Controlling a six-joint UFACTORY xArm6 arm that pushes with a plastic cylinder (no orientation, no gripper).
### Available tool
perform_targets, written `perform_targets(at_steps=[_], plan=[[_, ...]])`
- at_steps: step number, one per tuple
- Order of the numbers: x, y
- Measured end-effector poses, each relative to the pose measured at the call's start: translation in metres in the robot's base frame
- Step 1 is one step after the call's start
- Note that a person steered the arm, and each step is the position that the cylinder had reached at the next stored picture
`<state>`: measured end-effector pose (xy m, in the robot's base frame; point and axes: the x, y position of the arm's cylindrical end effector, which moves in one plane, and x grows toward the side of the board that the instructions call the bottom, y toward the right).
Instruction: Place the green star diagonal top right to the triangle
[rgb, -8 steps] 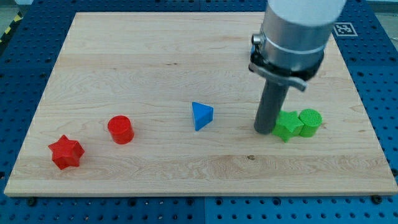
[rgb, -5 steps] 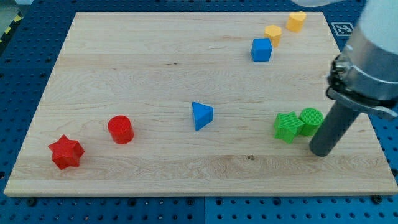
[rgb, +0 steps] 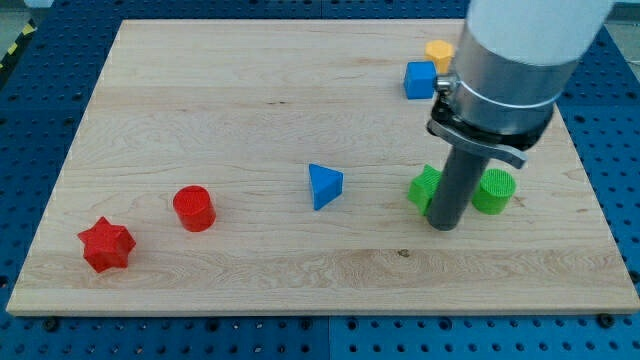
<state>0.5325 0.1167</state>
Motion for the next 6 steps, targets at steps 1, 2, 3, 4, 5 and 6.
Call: perform_targets(at_steps=[1,2,3,4,5,6], plan=[[-0.016,-0.005],[-0.02,-0.004],[-0.011,0.025],[-0.015,0.034],[-0.025,0.013],[-0.039,-0.012]])
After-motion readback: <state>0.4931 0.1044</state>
